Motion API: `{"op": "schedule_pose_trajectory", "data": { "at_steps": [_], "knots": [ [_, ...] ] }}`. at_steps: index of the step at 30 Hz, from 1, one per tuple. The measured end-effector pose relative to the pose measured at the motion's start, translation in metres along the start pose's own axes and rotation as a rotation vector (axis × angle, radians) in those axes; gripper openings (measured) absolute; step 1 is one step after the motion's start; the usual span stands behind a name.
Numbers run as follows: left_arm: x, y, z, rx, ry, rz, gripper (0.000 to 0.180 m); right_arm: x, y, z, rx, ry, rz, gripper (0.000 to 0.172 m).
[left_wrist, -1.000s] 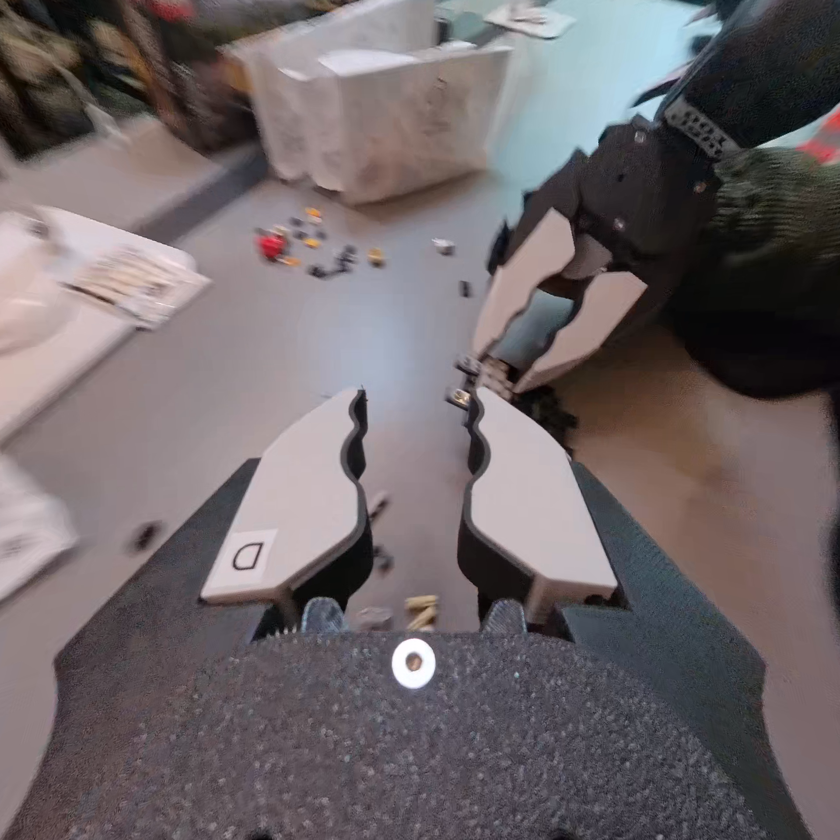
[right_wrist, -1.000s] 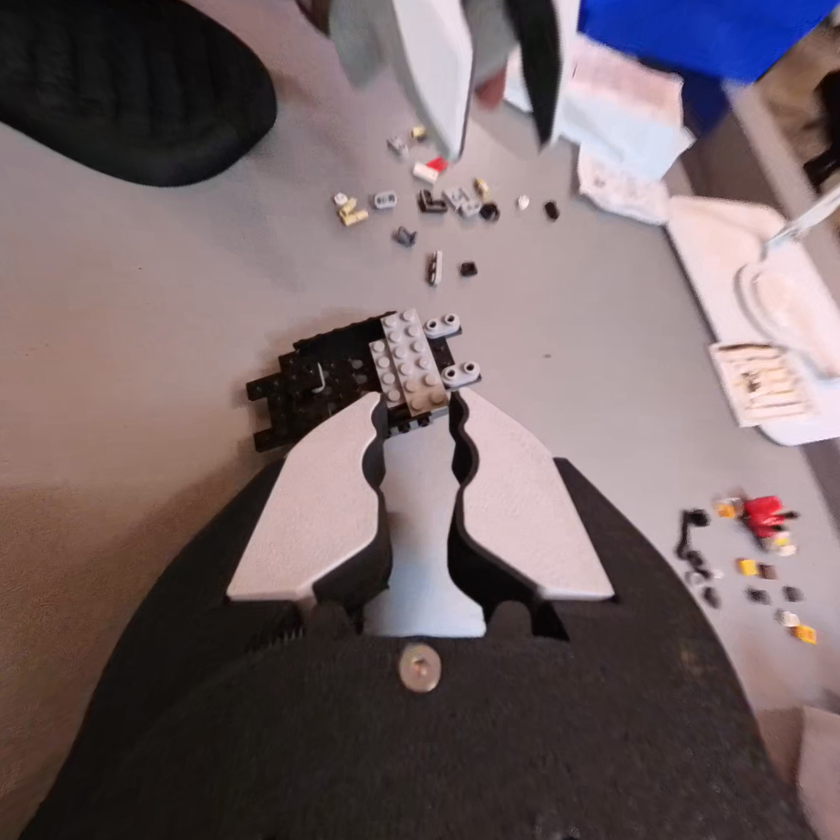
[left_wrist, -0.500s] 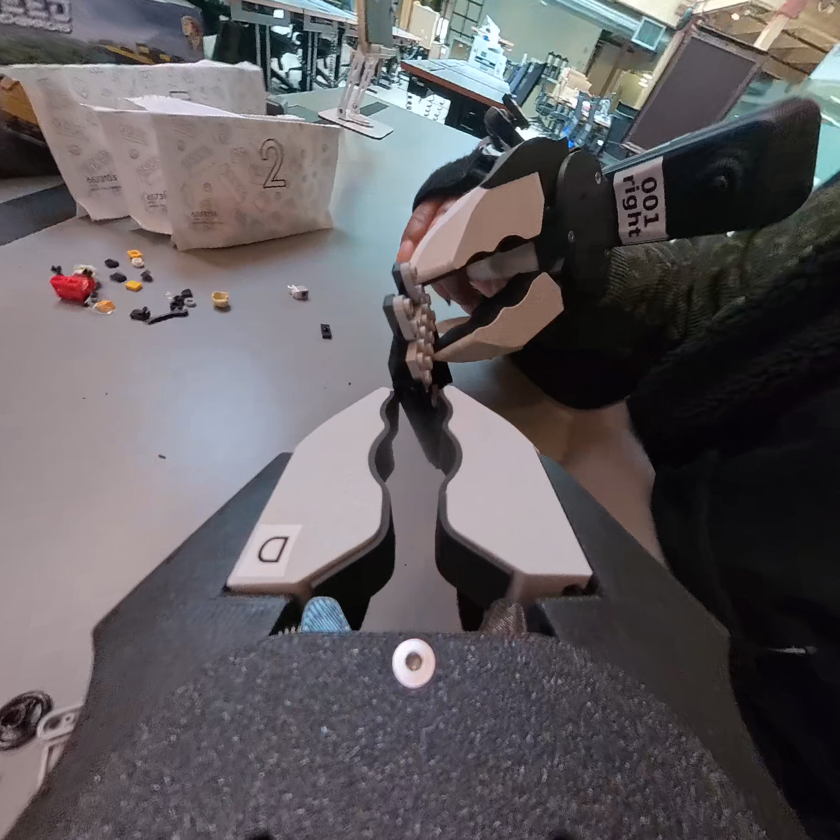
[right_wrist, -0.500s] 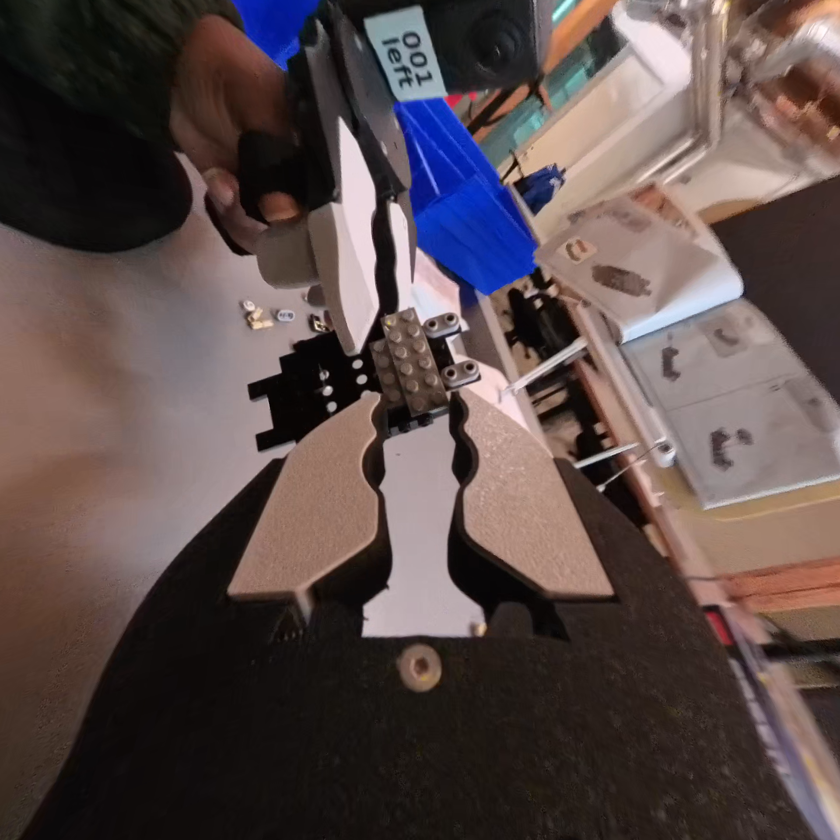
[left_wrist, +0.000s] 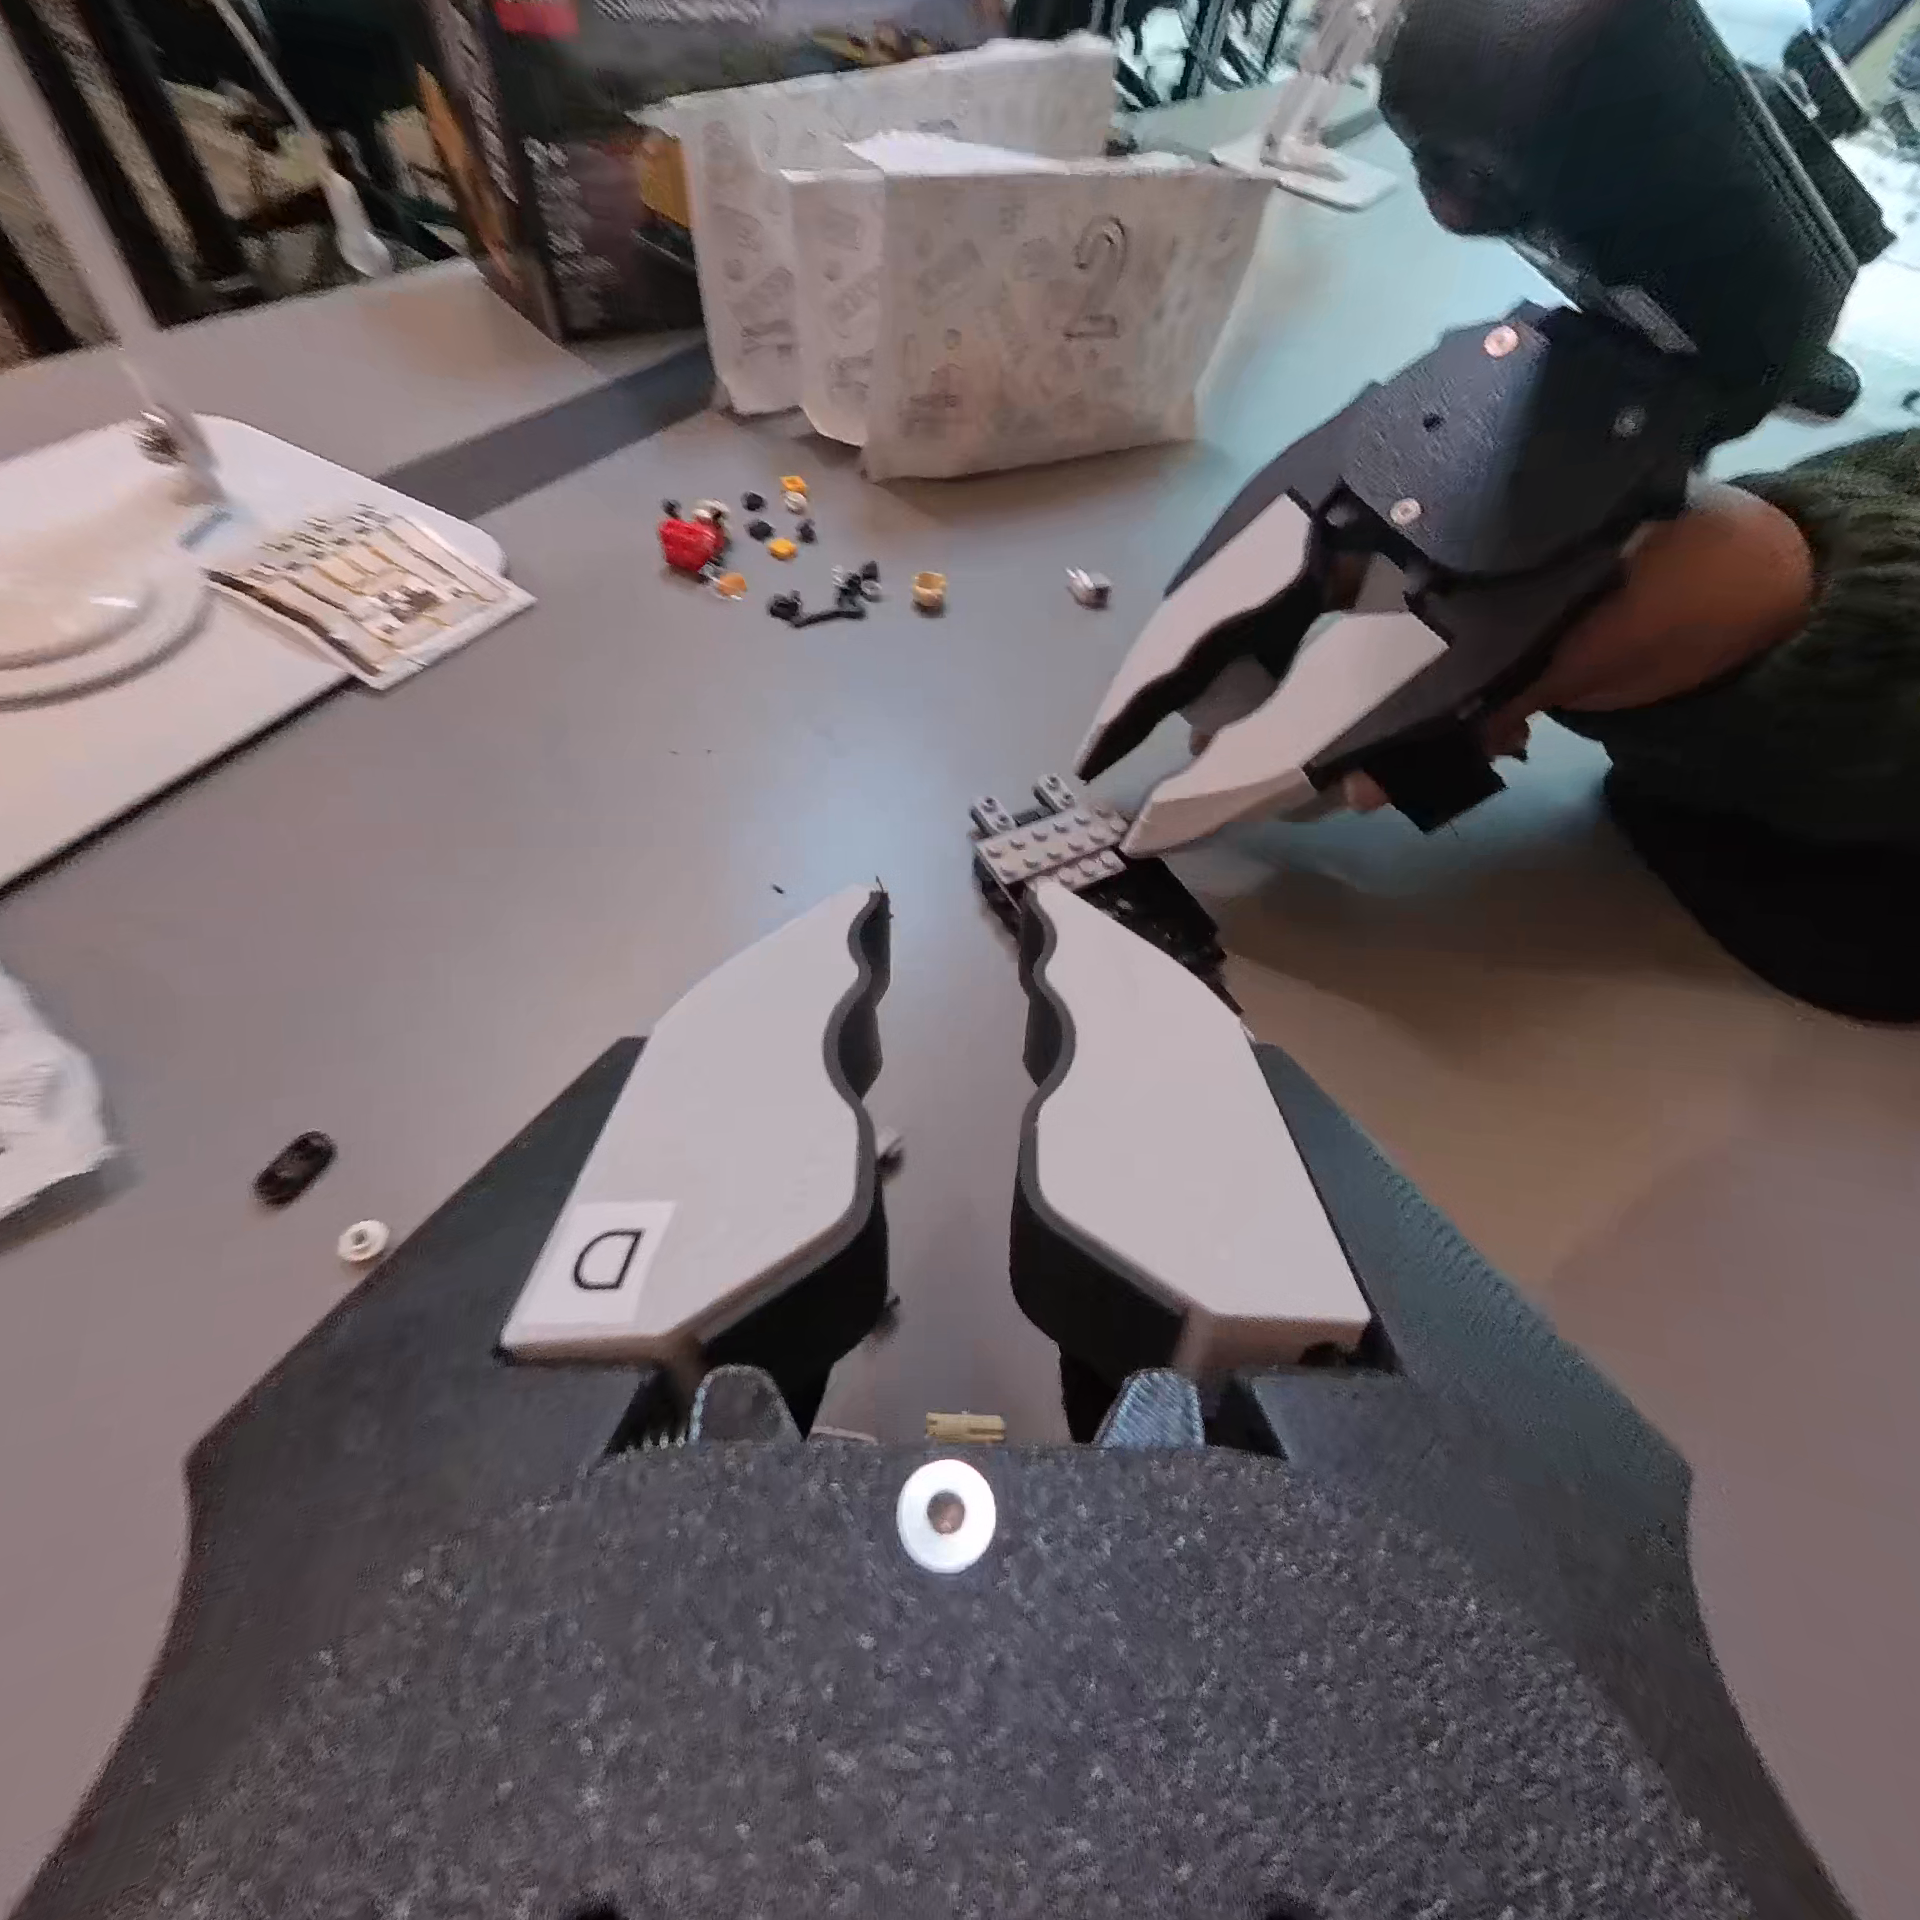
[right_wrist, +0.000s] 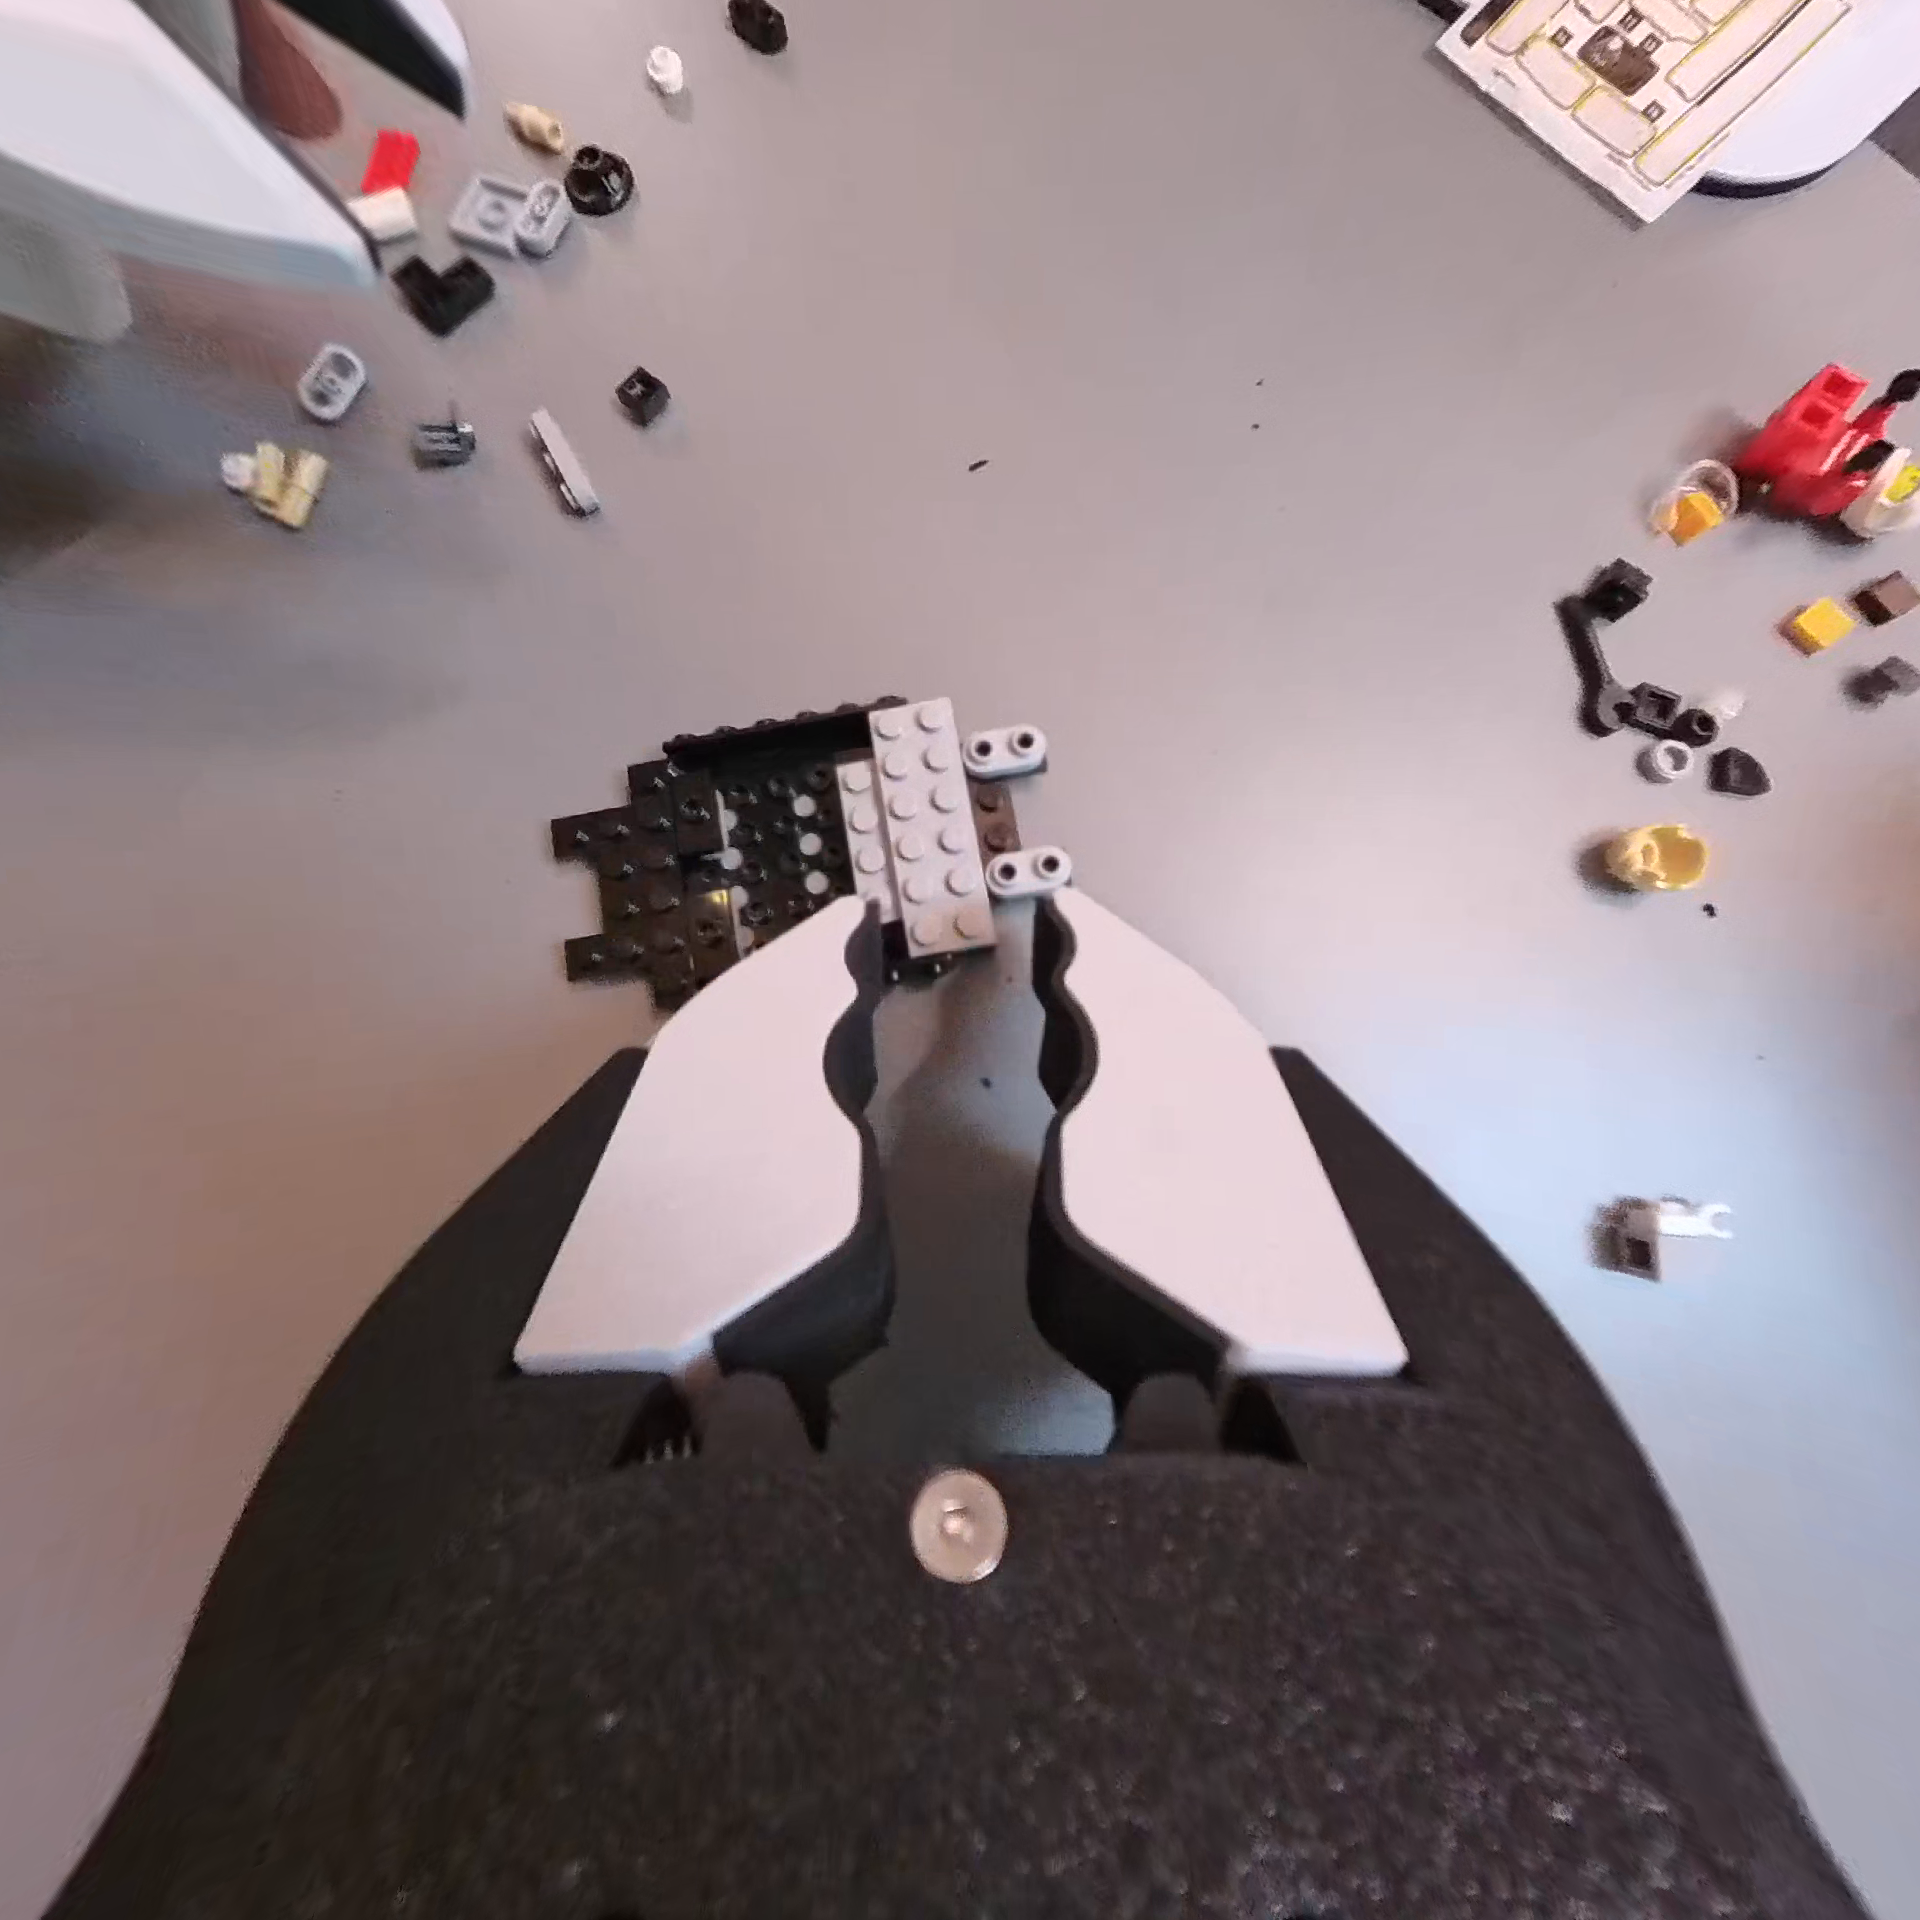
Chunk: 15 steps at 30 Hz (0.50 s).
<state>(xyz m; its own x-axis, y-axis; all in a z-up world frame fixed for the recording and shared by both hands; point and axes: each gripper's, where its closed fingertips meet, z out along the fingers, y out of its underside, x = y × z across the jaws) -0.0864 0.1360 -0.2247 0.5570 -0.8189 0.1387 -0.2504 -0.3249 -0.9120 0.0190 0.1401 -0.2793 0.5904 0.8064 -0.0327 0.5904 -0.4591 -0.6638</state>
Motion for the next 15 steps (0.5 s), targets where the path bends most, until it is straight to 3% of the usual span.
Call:
{"op": "schedule_pose_trajectory", "data": {
  "at_steps": [3, 9, 11, 15],
  "knots": [
    [-0.012, -0.01, -0.008, 0.067, -0.054, -0.021, 0.022, 0.007, -0.016, -0.008, 0.088, 0.052, -0.031, 0.036],
    [-0.039, -0.029, -0.022, 0.179, -0.188, 0.008, 0.021, 0.012, -0.083, -0.043, 0.45, 0.173, -0.185, 0.041],
    [-0.049, -0.038, -0.031, 0.221, -0.255, 0.016, 0.003, 0.013, -0.106, -0.046, 0.509, 0.23, -0.252, 0.043],
    [-0.068, -0.055, -0.052, 0.309, -0.372, 0.061, 0.0, 0.009, -0.171, -0.037, 0.574, 0.298, -0.36, 0.056]
  ]
}}
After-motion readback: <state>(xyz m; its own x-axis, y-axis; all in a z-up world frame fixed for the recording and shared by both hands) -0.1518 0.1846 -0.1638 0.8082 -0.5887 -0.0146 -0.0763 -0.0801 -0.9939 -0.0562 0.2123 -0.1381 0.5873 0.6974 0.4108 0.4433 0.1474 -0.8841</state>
